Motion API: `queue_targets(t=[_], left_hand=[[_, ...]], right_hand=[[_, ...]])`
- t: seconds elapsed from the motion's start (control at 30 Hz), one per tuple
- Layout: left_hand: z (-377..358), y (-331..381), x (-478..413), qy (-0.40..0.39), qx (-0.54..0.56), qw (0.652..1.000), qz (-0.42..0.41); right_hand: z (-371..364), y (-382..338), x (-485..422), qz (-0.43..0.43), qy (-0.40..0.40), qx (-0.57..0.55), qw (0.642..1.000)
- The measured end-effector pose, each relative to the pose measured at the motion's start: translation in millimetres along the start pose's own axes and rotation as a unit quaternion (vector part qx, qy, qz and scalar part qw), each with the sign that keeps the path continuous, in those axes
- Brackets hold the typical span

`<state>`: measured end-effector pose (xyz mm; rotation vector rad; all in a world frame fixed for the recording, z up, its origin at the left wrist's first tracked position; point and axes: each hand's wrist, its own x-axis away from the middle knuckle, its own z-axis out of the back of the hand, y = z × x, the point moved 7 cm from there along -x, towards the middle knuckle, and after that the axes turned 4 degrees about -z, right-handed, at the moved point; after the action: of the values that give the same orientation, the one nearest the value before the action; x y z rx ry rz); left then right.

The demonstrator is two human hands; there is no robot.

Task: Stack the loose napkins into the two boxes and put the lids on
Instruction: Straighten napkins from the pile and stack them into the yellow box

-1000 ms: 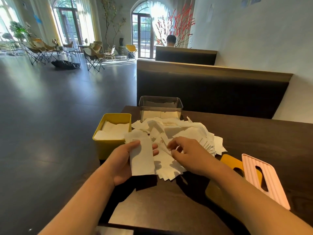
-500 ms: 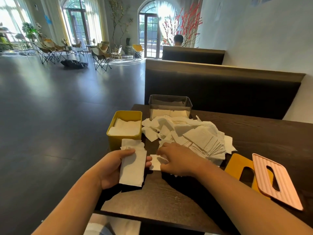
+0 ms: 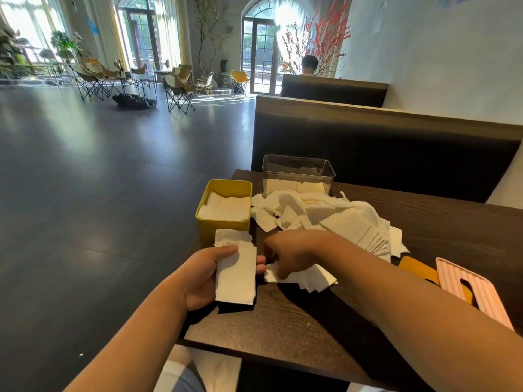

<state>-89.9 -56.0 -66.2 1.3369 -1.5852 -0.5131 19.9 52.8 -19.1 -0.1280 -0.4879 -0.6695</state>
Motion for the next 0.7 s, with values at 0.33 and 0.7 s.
queue_targets(t=[0.33,0.7], left_hand=[[3.8,-1.4,-2.7,0.008,0.004,1.0,-0.014],[-18.2,-10.3,-11.3,0.004,-0.001,0.999,-0.039]], right_hand=[[12.7,12.5,20.1,0.079,0.08,-0.152,0.982],[24.8,29.1,55.5,0.076,0.158,-0.605,0.777]])
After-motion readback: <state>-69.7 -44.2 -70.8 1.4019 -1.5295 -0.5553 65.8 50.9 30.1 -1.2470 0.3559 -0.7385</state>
